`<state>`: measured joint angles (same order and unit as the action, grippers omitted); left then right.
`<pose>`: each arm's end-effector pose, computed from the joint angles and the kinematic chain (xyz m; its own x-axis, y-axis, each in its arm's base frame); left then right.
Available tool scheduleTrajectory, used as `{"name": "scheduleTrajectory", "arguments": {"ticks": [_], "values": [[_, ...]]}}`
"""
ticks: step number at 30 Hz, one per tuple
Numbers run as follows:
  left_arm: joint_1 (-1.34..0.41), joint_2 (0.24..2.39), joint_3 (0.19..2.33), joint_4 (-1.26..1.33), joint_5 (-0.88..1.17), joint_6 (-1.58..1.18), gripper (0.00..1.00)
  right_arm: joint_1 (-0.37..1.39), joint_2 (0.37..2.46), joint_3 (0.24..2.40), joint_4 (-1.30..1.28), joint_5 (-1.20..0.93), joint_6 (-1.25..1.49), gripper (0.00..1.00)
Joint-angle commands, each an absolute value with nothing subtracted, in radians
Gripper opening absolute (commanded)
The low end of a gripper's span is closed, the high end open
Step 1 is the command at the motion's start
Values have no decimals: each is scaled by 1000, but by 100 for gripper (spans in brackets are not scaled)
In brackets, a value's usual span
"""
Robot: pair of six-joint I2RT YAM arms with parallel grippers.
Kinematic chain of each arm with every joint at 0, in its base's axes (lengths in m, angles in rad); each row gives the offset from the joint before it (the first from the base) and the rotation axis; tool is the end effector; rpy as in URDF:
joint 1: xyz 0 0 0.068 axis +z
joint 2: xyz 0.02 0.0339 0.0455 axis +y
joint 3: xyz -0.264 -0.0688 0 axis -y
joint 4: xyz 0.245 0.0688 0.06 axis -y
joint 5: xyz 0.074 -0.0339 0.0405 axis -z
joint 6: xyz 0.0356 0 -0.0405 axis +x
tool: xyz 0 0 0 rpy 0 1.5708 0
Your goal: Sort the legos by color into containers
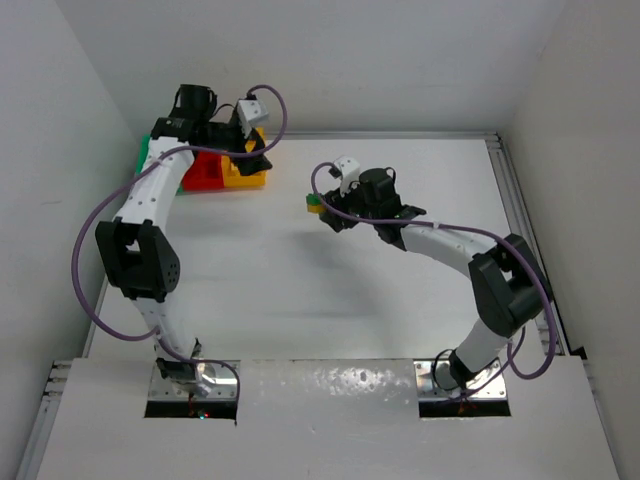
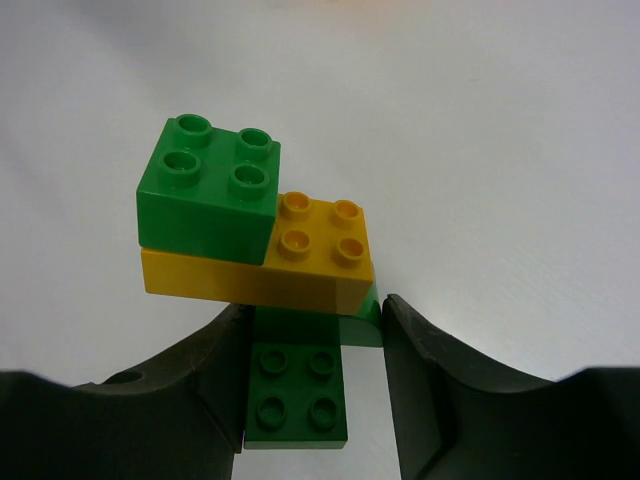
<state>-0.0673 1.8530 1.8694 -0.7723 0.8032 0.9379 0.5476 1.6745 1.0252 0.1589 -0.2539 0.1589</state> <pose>0.4067 -0.0531 0.3633 0.0541 0.5575 -0.8284 0.8885 0.3518 0.2948 0.3150 0.2026 0.2247 -0.5067 -0.1296 -0.8523 -0.6208 0.7409 0.2564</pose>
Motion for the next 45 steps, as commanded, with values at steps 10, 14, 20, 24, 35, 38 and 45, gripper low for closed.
{"name": "scheduleTrajectory", "arguments": {"ticks": [10,14,20,24,35,38,45], "values": [[-253,1669,1591,-551,758,160,84,678,1706,1060,414,190,81,0],[-253,1672,1565,-528,808,141,85,681,1706,1069,407,173,84,0],[-267,1681,1555,-477,786,127,84,681,1715,1080,397,160,103,0],[-279,1692,1531,-431,772,133,75,683,1710,1075,400,135,112,0],[-279,1724,1603,-483,773,106,63,683,1689,1072,385,121,120,0],[-279,1726,1608,-488,752,95,64,683,1681,1063,402,120,129,0],[-290,1723,1620,-523,723,89,63,683,1687,1065,423,68,143,0]]}}
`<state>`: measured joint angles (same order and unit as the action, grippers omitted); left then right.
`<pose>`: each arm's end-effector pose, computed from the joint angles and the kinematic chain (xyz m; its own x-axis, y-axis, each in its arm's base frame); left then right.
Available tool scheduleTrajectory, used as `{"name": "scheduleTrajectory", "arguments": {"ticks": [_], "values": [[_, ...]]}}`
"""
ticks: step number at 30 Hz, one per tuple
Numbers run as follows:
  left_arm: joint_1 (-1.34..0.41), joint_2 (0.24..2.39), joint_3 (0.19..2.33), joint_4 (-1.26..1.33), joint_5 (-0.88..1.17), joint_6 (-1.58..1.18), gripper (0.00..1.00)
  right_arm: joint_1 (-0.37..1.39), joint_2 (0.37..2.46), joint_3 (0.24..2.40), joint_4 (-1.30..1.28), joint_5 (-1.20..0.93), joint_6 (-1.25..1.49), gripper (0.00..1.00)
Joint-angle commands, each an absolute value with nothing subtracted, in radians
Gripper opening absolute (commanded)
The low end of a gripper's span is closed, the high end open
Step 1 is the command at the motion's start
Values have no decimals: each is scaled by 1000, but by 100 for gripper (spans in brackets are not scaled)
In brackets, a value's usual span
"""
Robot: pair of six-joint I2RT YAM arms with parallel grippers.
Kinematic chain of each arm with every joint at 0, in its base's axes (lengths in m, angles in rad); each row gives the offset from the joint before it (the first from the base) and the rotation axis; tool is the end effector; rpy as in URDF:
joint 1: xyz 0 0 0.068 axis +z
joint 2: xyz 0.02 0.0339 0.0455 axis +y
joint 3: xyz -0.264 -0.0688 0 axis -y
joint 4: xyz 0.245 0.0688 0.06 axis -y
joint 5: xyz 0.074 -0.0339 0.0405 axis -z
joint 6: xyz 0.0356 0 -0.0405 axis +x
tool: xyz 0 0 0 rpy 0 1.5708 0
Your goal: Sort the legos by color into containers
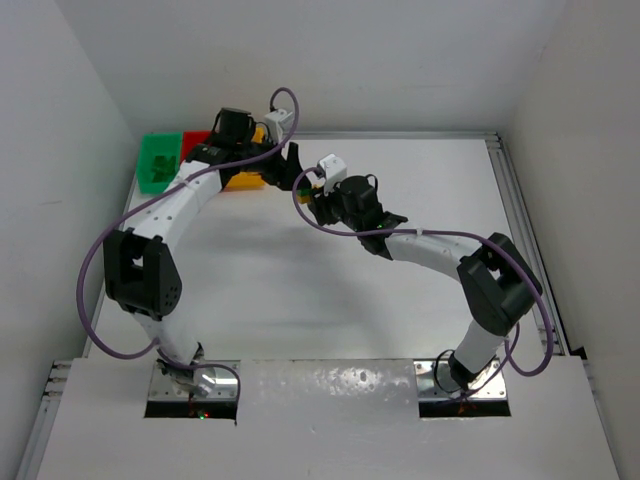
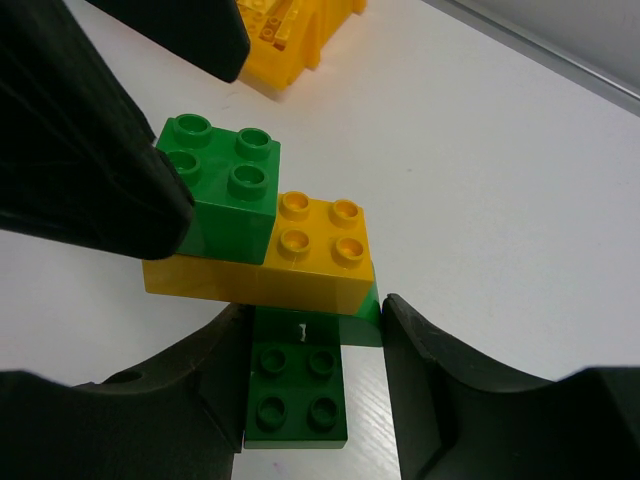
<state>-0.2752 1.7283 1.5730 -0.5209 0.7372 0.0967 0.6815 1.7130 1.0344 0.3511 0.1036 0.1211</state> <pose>0.3698 -0.1293 0.3328 -0.5313 0.2243 -0.8169 0.7606 0.5509 -0.3434 0.3047 0.2424 0.2326 -0.3145 -0.1004 -0.9439 -0.5163 0.8525 0.0814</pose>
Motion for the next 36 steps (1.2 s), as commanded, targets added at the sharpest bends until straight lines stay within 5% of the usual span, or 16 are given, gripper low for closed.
{"name": "scheduleTrajectory", "arguments": {"ticks": [1,13,24,28,29,32,36], "values": [[-291,1721,1620,-526,719,90,63,683,1687,1068,423,63,141,0],[-293,1720,1606,-551,692,140,47,683,1700,1094,408,54,135,0],[-302,1715,1597,-581,730,156,49,683,1701,1097,402,61,130,0],[-307,1717,1601,-577,719,150,30,683,1701,1097,402,61,130,0],[-308,1717,1600,-577,721,146,17,683,1703,1098,400,61,130,0],[-314,1720,1594,-580,724,132,0,683,1697,1095,399,64,130,0],[-314,1720,1601,-572,703,117,0,683,1695,1091,387,64,120,0]]}}
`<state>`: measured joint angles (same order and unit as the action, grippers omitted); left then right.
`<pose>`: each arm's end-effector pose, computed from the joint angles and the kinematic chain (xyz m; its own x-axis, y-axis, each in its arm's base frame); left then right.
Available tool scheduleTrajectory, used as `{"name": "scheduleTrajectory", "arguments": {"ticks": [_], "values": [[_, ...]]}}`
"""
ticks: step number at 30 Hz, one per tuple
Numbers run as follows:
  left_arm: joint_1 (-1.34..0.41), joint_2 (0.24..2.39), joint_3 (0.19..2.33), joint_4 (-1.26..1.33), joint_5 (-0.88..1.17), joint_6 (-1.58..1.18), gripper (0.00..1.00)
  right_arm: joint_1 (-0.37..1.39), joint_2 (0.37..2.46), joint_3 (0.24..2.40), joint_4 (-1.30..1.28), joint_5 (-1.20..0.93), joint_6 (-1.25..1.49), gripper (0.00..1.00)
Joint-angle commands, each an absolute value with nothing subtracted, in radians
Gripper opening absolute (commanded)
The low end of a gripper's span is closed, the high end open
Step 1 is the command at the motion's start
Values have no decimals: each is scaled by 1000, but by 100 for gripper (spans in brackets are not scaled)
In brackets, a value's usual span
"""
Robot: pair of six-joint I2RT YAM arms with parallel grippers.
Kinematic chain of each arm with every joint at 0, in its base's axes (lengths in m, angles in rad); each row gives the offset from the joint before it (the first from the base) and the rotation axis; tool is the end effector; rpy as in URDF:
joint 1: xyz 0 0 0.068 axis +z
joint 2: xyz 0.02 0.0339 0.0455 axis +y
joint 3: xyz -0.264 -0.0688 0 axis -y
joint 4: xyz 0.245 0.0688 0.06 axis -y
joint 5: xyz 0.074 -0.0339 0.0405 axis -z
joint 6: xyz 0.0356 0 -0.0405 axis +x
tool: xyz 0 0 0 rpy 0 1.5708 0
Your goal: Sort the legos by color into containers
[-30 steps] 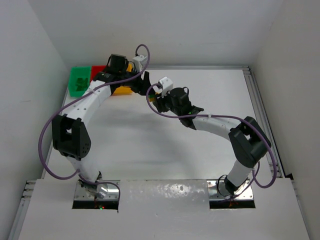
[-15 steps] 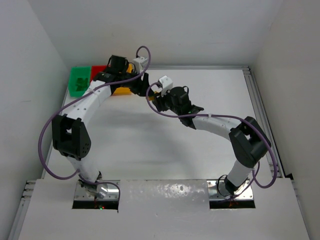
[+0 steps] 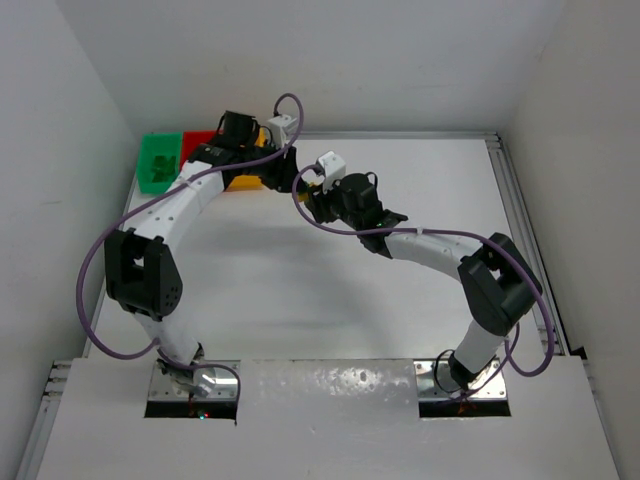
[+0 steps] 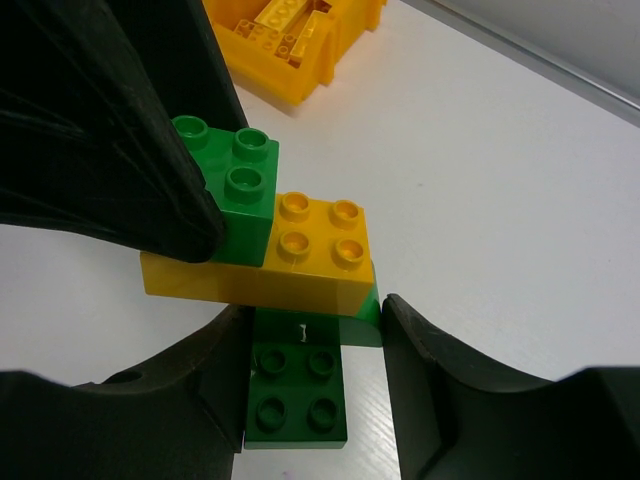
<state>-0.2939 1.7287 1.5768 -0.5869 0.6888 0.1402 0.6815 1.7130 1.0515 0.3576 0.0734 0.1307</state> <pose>0.3646 -0.1340 0.3281 -0.5441 0.2774 -0.7918 0.7568 0.5696 -0.3205 0.3061 0.2450 0.2389 -0.3052 -0.0802 -0.9489 -0.5387 0.8362 0.1026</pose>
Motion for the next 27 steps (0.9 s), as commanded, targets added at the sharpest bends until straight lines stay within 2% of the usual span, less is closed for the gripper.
{"name": "scheduleTrajectory", "arguments": {"ticks": [1,10,20,27], "values": [[-313,1720,1609,-568,695,112,0,683,1695,1088,379,64,117,0],[-305,1770,1779,-564,663,64,0,683,1660,983,390,74,150,0],[-285,1779,1746,-574,588,92,0,684,1647,965,396,92,138,0],[-210,1790,1749,-562,549,60,0,681,1651,960,396,97,150,0]]}}
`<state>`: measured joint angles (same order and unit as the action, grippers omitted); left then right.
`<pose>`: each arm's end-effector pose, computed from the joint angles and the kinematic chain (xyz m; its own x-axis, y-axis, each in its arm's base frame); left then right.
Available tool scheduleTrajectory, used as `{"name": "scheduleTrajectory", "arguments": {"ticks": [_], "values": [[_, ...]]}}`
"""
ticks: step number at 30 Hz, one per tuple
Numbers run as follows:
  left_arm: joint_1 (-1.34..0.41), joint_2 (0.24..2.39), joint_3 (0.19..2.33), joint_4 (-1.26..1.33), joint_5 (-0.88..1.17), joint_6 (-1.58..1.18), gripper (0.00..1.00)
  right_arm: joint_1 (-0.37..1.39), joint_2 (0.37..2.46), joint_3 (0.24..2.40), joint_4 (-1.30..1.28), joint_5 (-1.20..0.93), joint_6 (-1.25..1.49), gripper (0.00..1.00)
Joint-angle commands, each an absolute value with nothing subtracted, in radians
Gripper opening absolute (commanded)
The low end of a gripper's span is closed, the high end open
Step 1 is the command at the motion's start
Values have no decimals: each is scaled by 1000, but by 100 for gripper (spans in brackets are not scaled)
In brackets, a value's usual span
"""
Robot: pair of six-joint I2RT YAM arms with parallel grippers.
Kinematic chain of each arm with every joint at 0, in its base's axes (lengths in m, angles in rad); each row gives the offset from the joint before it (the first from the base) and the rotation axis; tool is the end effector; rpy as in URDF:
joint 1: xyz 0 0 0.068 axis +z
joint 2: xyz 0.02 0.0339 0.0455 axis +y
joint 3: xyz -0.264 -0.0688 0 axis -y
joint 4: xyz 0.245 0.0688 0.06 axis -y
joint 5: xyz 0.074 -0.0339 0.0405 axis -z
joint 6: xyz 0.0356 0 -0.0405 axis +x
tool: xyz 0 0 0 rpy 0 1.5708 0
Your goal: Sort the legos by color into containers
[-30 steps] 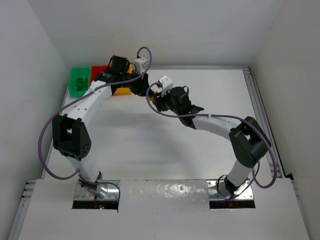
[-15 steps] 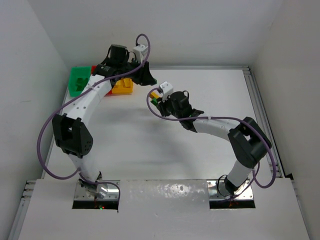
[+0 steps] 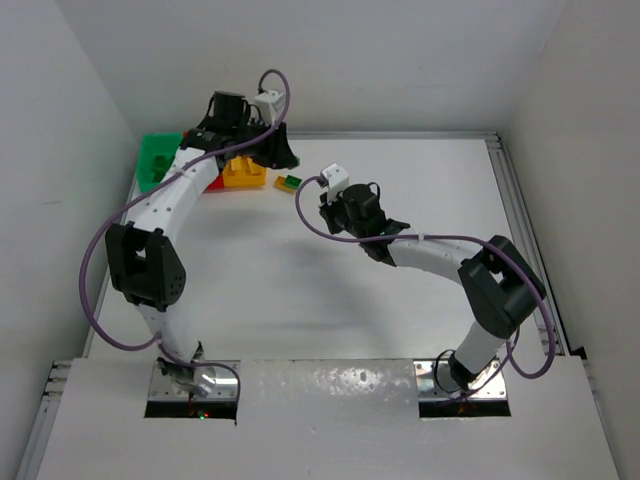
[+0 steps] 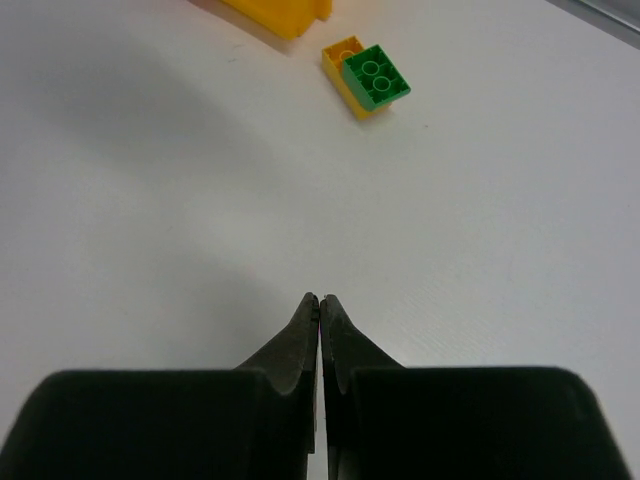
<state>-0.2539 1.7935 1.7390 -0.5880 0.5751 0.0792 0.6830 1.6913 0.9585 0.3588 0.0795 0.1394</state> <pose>0.3914 -0.1216 0.3553 -0.5281 0.2056 -0.8239 0.6762 0.6887 -0.2616 0.2934 0.2350 0.2163 -0.3601 -0.1144 -0.9259 -0.5269 0.8440 0.1006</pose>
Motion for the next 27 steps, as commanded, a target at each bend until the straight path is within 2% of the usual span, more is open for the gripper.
{"name": "scheduleTrajectory", "arguments": {"ticks": [1,6,14,21,27], "values": [[-200,1792,1753,-557,545,52,0,683,1651,960,396,97,153,0],[-42,1836,1827,-534,548,8,0,680,1651,971,384,92,166,0],[274,1894,1884,-476,428,15,0,680,1648,988,348,86,193,0],[365,2110,2057,-486,278,93,0,680,1631,953,356,92,221,0],[380,2258,2176,-408,259,149,0,681,1638,994,267,112,218,0]]}}
